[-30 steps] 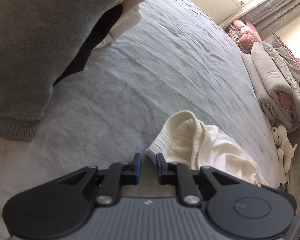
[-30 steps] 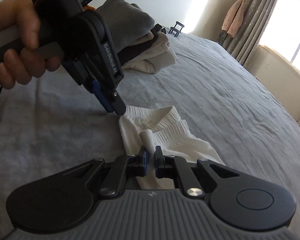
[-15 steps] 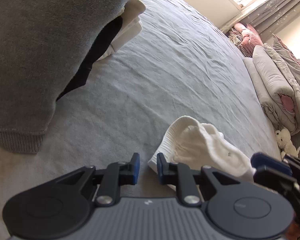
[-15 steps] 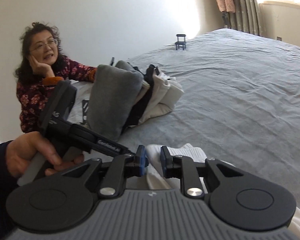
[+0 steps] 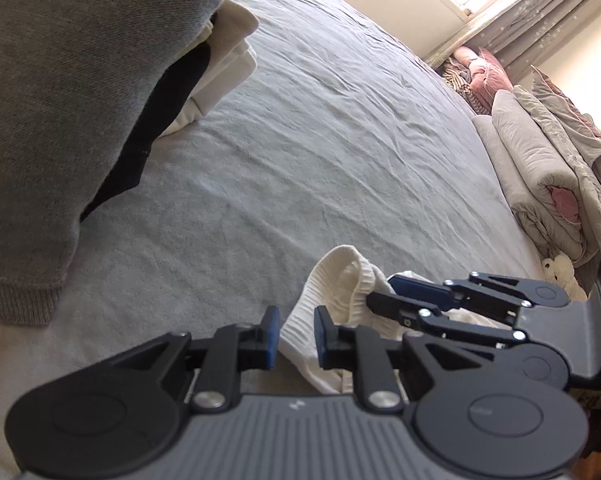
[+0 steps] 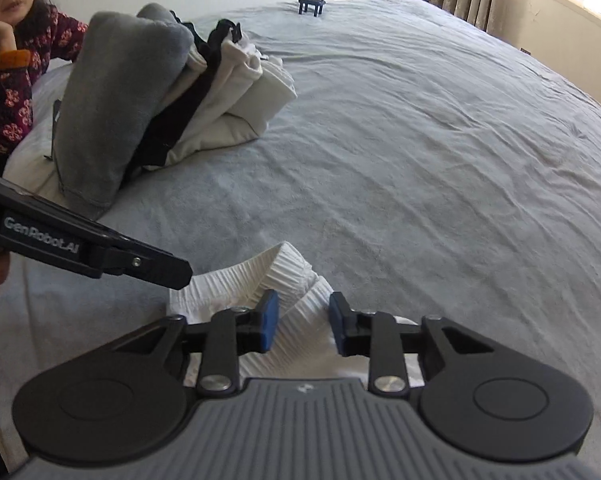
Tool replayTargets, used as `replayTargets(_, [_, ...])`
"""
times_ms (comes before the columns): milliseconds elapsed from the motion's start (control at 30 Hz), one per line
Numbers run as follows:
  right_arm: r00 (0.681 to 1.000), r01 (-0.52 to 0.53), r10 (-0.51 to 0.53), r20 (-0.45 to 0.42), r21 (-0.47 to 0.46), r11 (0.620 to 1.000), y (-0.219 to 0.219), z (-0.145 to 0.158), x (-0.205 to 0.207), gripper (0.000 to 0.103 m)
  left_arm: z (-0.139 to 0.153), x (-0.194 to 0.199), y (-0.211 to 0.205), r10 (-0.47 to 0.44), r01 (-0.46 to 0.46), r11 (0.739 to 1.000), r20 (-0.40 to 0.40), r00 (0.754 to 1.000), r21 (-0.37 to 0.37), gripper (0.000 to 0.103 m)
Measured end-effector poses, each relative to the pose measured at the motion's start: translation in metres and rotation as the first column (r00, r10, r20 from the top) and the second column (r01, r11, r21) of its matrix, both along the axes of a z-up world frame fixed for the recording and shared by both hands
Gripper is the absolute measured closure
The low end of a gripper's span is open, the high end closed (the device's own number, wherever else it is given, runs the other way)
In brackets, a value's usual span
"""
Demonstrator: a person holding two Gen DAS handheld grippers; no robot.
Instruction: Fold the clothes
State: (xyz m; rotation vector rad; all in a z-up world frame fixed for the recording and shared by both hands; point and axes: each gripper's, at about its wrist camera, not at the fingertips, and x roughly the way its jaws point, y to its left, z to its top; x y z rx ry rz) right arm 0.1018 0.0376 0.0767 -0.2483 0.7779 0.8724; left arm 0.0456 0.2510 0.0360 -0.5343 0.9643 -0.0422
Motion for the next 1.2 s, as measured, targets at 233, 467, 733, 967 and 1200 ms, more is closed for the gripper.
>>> replayTargets(233, [0.994, 0.104, -0.102, 0.023, -0.060, 0.993, 0.009, -0.009, 0.028, 0.095, -0.004, 0.005, -0.008, -0.030, 0.031, 0.998, -0.025, 0.999, 0.050, 0.086])
replayTargets(467, [0.994, 0.050, -0.051, 0.097, 0.020, 0.999, 0.032, -0.001, 0.026, 0.096, -0.006, 0.006, -0.007, -0.026, 0.027, 0.998, -0.027, 0.999, 0.051, 0.086])
replayTargets(733, [0.994, -0.018, 0.022, 0.106, -0.036, 0.999, 0.016, -0.015, 0.017, 0.082, -0.004, 0.004, -0.004, -0.026, 0.027, 0.999, -0.023, 0.999, 0.037, 0.086])
replayTargets(967, [0.974, -0.129, 0.146, 0.175, -0.106, 0.986, -0.010, 0.001, -0.016, 0.055, -0.001, 0.005, -0.001, -0.009, 0.009, 1.000, -0.019, 1.000, 0.017, 0.086])
replayTargets(1200, [0.916, -0.323, 0.367, 0.164, -0.244, 0.914, 0.011, -0.022, -0.052, 0.055, -0.001, 0.007, 0.001, -0.002, 0.003, 1.000, -0.019, 1.000, 0.018, 0.086])
